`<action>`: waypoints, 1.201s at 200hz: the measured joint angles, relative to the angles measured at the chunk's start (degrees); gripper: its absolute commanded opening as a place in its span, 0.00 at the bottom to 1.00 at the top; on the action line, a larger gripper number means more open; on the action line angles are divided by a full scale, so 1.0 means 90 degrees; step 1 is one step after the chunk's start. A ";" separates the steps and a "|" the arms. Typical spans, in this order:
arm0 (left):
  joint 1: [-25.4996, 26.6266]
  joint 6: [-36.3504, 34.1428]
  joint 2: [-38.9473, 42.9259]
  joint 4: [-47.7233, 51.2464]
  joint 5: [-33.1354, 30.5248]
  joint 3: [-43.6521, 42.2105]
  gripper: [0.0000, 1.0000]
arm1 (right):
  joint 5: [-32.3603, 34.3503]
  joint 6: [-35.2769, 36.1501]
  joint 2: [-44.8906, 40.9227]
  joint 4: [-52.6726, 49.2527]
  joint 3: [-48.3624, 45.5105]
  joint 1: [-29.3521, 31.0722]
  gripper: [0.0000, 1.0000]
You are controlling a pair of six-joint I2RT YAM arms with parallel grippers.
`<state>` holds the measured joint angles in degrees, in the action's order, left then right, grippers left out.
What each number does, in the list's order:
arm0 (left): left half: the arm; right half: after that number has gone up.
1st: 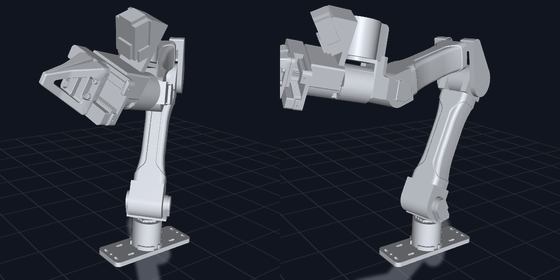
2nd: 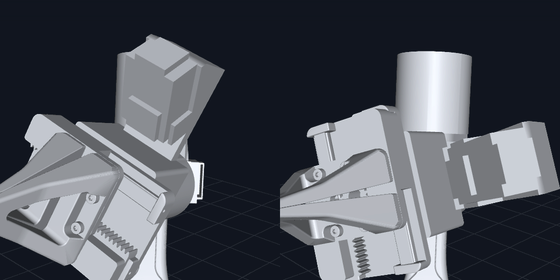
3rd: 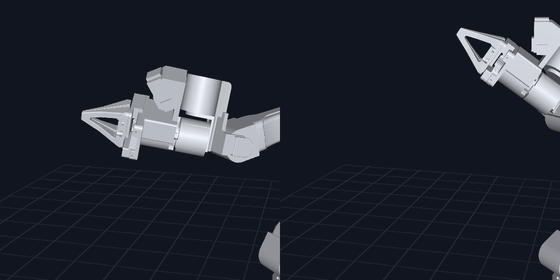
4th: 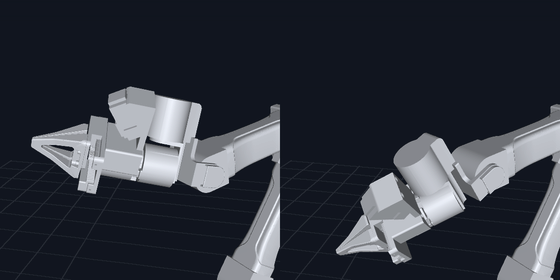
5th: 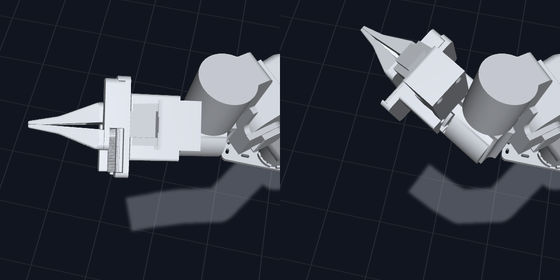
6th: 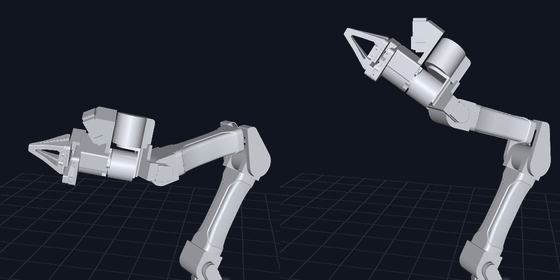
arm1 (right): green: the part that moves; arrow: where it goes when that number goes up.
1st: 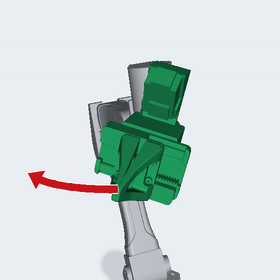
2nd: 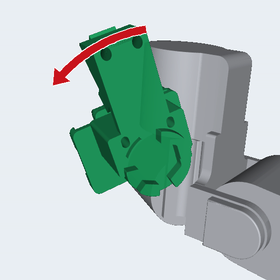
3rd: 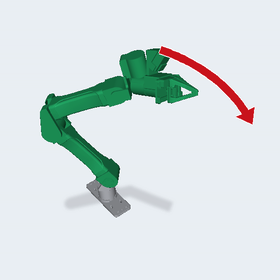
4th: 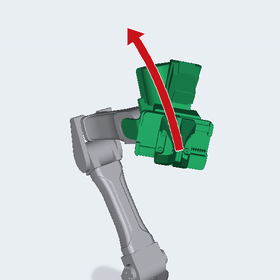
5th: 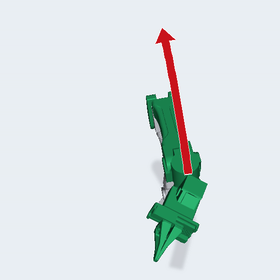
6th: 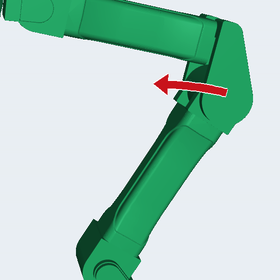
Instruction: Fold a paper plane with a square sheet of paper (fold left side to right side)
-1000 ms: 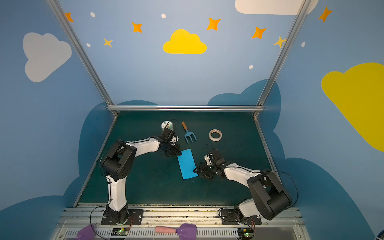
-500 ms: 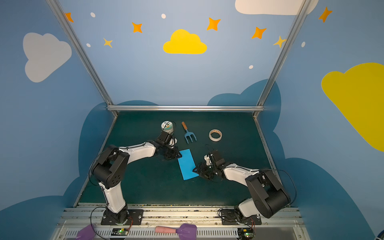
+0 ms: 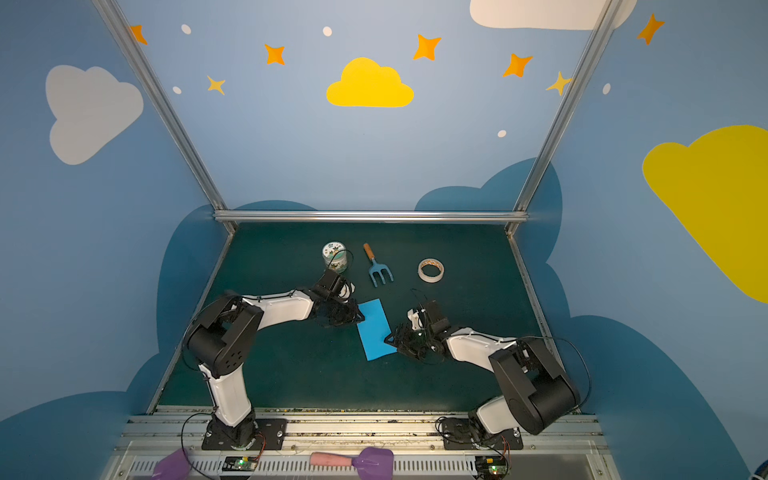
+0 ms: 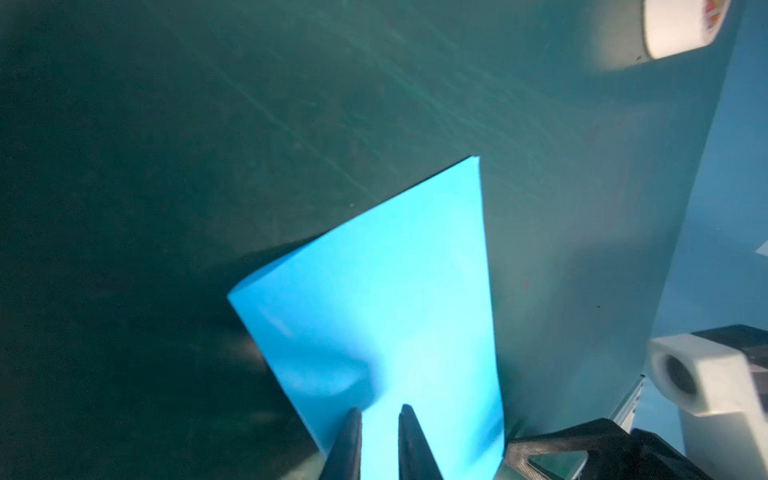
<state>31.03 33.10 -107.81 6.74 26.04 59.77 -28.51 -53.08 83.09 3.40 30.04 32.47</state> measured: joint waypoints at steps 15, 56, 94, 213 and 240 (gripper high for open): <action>-0.0005 -0.0015 0.0000 -0.0012 -0.0012 -0.0005 0.18 | 0.0049 0.0017 -0.0056 -0.0041 -0.0019 0.0000 0.64; -0.0007 -0.0034 0.0000 -0.0080 -0.0017 -0.0046 0.18 | 0.0114 0.0041 -0.0083 -0.0063 -0.0032 0.0000 0.67; -0.0012 -0.0075 0.0000 -0.0085 -0.0015 -0.0049 0.17 | 0.0204 0.0029 -0.0168 -0.0153 -0.0039 0.0022 0.69; -0.0017 -0.0107 0.0000 -0.0107 0.0000 -0.0063 0.17 | 0.0209 -0.0075 -0.0075 -0.0245 0.0007 0.0029 0.52; -0.0017 -0.0107 0.0000 -0.0107 0.0002 -0.0063 0.17 | 0.0170 -0.0092 -0.0015 -0.0204 0.0007 0.0029 0.48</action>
<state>30.87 32.14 -107.81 5.78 26.06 59.20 -26.98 -53.91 82.96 1.56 30.11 32.73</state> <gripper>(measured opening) 0.167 0.494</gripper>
